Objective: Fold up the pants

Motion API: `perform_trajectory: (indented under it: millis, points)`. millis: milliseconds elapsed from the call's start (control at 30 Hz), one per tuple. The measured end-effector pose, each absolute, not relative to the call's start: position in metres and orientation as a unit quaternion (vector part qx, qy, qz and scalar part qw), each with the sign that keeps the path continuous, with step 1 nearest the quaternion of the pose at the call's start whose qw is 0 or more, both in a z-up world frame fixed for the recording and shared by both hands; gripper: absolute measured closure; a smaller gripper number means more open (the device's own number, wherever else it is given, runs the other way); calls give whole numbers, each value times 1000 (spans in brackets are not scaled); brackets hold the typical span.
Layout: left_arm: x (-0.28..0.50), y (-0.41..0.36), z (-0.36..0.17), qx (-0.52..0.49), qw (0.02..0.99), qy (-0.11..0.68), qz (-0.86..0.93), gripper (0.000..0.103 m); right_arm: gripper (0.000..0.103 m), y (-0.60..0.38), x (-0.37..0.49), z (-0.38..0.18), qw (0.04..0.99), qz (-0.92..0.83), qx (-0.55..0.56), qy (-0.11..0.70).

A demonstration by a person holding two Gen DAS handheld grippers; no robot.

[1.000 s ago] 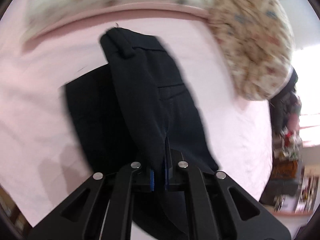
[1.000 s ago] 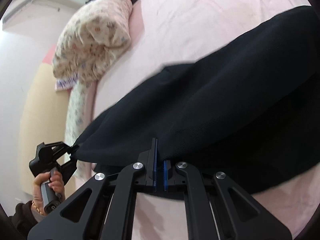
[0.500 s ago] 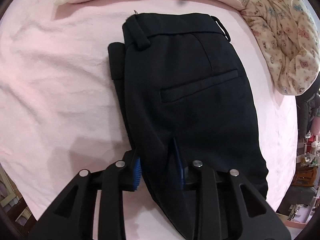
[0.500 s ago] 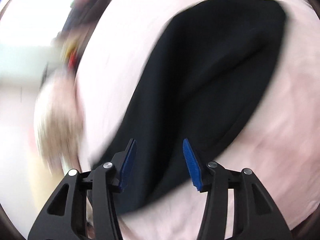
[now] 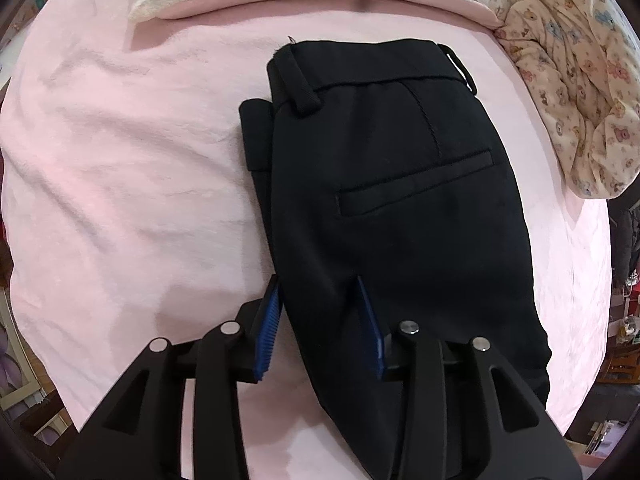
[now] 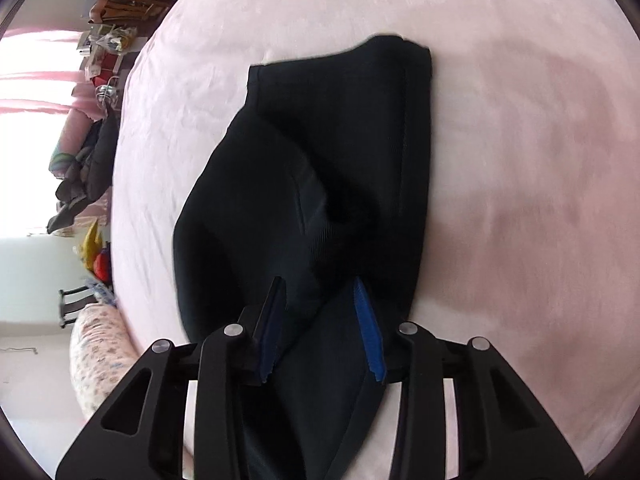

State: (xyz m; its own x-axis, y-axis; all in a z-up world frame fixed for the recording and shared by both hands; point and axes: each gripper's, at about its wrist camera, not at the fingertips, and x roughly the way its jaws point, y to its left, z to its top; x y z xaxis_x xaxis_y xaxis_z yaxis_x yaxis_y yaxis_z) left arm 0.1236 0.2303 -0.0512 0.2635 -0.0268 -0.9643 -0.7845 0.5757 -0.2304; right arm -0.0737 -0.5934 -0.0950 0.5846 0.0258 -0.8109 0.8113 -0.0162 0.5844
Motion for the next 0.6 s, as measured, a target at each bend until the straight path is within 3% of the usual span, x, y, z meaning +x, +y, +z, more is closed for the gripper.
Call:
perform_trajectory:
  millis: [100, 133, 167, 333, 600]
  points:
    - [125, 230, -51, -367, 703, 544, 273, 61, 70, -597, -71, -98, 625, -321, 634, 324]
    - [125, 230, -50, -364, 704, 544, 274, 60, 91, -596, -66, -98, 635, -323, 617, 334]
    - [124, 231, -50, -363, 704, 544, 275, 59, 96, -596, -59, -98, 640, -318, 609, 344]
    - [123, 234, -50, -373, 699, 539, 287, 58, 97, -603, -65, -62, 691, -287, 585, 313]
    - [128, 233, -46, -353, 704, 537, 304, 69, 98, -649, -79, -12, 715, -294, 586, 244]
